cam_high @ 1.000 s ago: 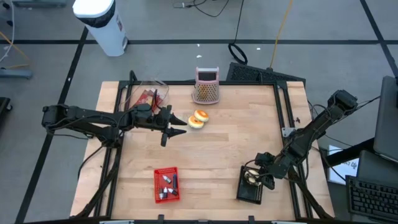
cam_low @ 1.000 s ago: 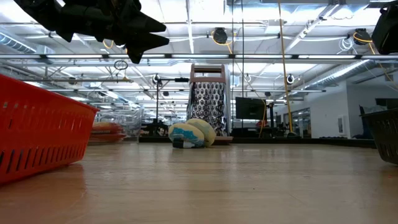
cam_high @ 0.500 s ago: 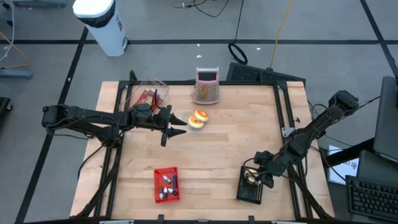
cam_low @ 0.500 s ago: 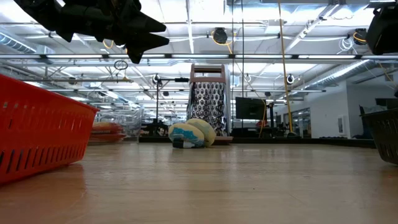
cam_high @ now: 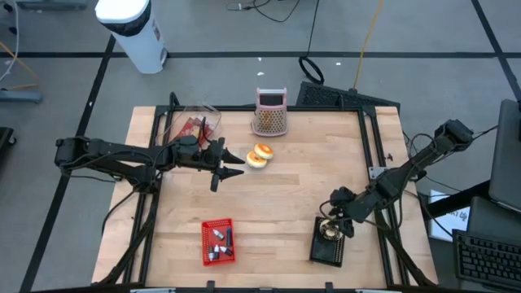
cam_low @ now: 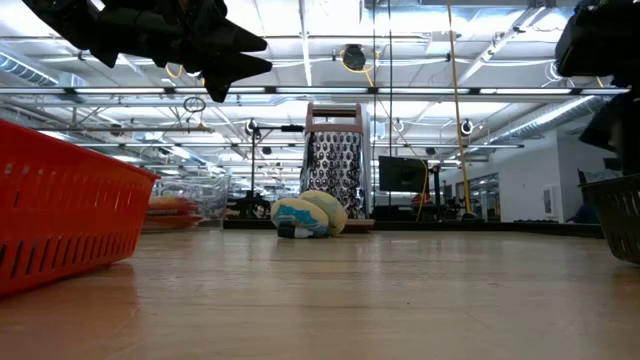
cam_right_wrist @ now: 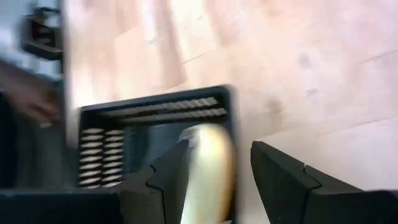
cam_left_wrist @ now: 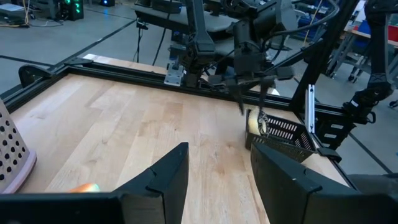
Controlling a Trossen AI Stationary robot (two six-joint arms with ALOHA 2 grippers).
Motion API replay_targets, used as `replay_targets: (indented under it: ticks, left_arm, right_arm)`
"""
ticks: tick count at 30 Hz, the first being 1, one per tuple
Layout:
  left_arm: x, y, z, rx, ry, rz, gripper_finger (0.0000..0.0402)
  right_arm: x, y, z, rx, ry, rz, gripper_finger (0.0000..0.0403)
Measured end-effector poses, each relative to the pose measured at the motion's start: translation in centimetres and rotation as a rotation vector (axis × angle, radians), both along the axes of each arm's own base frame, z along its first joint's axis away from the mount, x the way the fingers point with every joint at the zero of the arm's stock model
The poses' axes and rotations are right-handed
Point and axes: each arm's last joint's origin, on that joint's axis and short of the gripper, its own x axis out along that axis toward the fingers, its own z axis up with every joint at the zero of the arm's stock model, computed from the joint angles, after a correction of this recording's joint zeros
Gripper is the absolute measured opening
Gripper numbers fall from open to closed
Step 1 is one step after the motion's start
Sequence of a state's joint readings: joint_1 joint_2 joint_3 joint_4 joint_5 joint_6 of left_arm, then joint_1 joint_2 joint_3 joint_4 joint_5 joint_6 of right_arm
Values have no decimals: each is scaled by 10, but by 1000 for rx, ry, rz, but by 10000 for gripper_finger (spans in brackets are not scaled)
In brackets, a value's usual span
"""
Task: Pick & Place Food Item
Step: Put the black doughnut into the black bin, then put the light blue doughnut into the black bin
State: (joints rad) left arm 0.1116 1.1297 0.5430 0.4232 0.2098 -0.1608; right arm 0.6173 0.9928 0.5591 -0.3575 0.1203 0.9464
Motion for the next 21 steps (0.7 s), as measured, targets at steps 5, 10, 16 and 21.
replay_targets:
  ticks: [5,10,16,21]
  left_arm:
    - [0,0,0,0,0,0,175]
    - [0,0,0,0,0,0,175]
    - [0,0,0,0,0,0,175]
    - [0,0,0,0,0,0,175]
  right_arm:
    - [2,-11,-3,-83,8,-71,160]
    - [12,-14,3,-99,-99,-81,160]
    - [32,-27,20,-410,-388,-107,160]
    - [50,-51,33,-704,-509,-254,160]
